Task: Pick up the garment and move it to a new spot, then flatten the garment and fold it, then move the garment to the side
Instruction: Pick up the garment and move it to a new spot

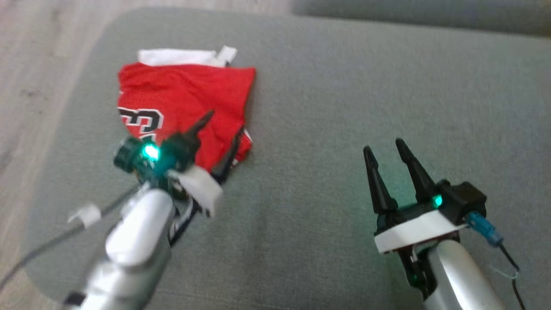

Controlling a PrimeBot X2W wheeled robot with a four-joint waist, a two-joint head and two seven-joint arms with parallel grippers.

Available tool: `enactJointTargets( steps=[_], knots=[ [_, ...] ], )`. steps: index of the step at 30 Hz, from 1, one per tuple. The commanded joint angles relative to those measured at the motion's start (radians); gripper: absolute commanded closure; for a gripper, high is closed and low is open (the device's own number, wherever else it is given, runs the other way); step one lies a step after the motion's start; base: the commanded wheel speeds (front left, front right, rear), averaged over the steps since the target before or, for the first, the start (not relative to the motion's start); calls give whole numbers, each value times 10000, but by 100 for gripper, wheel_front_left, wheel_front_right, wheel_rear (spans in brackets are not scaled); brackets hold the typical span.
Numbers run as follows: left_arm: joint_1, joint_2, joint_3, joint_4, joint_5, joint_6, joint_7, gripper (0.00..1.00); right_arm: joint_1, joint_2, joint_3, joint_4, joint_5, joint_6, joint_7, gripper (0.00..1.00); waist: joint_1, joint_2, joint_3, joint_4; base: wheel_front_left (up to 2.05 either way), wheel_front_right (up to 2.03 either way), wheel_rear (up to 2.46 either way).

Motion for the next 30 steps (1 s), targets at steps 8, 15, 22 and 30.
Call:
enactJointTargets(
  steps=[8,15,22,30],
  knots=[
    [-2384,645,-251,2374,-1045,17,561,0,-683,-16,394,-486,-146,-9,-110,0,-4,0,1504,-1210,0,0,0],
    [-2882,612,-226,3674,-1224,18,-57,0,-631,-16,507,-404,-141,-9,-110,0,-4,0,1608,-1408,0,0,0],
    [-3201,497,-646,4302,-1683,17,-839,100,-649,-16,512,-243,-177,-9,-110,0,-4,0,1564,-1515,0,0,0],
    [-3531,592,-775,3714,-2248,16,-2010,100,-615,-16,640,16,48,-9,-110,0,-4,0,920,-1809,0,0,0]
  ],
)
